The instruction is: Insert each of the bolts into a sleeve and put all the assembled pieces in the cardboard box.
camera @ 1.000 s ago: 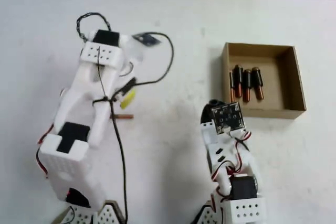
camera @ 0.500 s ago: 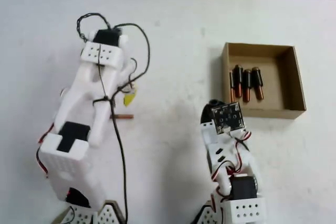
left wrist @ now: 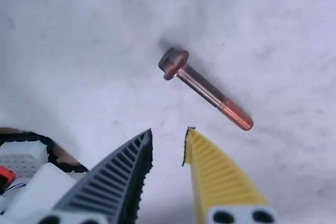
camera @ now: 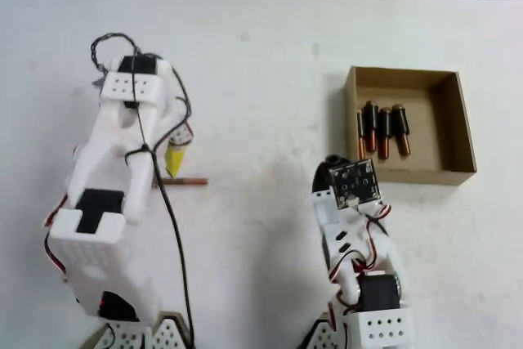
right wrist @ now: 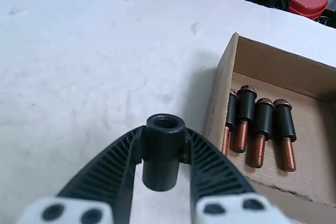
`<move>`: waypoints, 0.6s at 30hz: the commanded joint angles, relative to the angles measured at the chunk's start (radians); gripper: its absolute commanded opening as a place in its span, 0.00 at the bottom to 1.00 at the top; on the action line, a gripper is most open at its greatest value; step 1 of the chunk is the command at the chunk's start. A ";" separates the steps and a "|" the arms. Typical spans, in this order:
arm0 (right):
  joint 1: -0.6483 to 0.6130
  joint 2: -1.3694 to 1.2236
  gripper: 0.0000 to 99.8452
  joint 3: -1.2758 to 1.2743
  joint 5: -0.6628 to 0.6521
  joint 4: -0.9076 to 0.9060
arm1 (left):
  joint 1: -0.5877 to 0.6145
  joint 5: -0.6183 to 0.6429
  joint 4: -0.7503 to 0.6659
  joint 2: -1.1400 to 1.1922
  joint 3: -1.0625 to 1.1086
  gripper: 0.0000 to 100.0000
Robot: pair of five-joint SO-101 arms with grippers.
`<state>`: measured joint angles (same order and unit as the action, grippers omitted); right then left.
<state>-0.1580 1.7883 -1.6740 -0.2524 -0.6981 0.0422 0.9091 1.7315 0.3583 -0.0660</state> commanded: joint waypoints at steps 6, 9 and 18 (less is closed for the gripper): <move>0.018 0.015 0.02 -0.006 -0.002 0.018 | 0.010 0.141 -0.075 -0.012 0.009 0.13; 0.018 0.015 0.02 -0.006 -0.002 0.018 | 0.016 0.196 -0.097 -0.012 0.011 0.14; 0.018 0.015 0.02 -0.006 -0.002 0.018 | 0.027 0.193 -0.219 -0.012 0.121 0.14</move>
<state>-0.1504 1.7883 -1.6740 -0.2524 -0.6981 0.0514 1.0917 1.5658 0.3583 0.0384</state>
